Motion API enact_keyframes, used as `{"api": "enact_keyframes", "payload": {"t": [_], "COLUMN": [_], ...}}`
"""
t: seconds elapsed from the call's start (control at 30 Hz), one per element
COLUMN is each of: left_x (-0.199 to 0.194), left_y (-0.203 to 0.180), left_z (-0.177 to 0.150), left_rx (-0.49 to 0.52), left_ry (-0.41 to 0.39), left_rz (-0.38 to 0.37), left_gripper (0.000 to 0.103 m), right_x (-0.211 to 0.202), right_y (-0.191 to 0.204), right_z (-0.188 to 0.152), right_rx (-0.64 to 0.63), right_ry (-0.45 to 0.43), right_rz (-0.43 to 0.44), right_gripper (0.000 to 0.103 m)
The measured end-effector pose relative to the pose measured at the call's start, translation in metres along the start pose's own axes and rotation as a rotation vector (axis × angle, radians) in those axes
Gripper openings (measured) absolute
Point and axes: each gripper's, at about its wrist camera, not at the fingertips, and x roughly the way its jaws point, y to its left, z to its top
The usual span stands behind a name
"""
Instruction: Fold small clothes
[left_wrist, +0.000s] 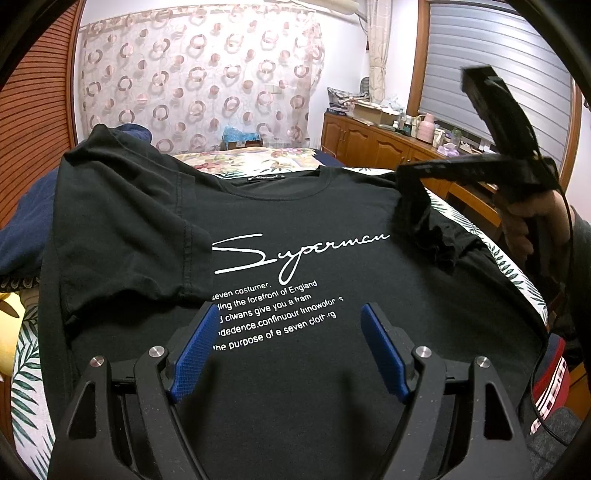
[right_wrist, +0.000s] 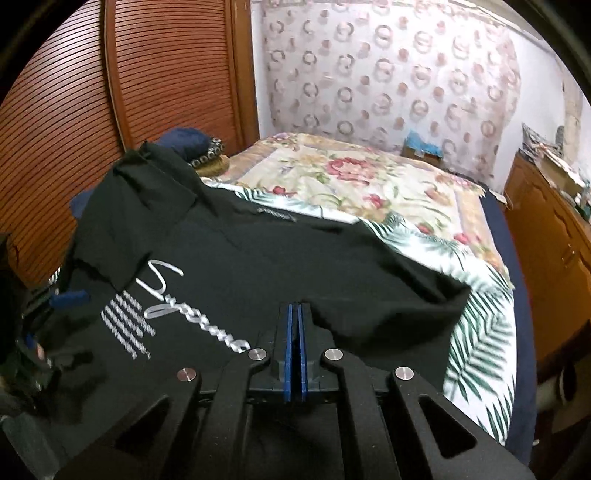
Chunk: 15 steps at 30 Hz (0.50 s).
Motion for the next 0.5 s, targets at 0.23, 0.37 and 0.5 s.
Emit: {"api": "enact_keyframes", "payload": {"t": [0.23,0.37,0.5], "left_x": [0.001,0.001,0.001], "left_y": [-0.001,-0.001,-0.001], "left_z": [0.0,0.0,0.0], "left_rx": [-0.003,-0.004,-0.006], "left_ry": [-0.002,-0.003,-0.004], "left_rz": [0.001,0.002,0.002], "left_gripper": [0.079,0.079,0.079], "right_x": [0.002,-0.004,-0.007], "right_y": [0.005,0.004,0.001], "right_z": [0.013,0.01,-0.004], "right_rx": [0.005,0.016,0.019], "right_ry": [-0.064,-0.085,-0.073], "right_rz": [-0.014,-0.051,-0.081], "right_gripper": [0.003,0.035,0.049]}}
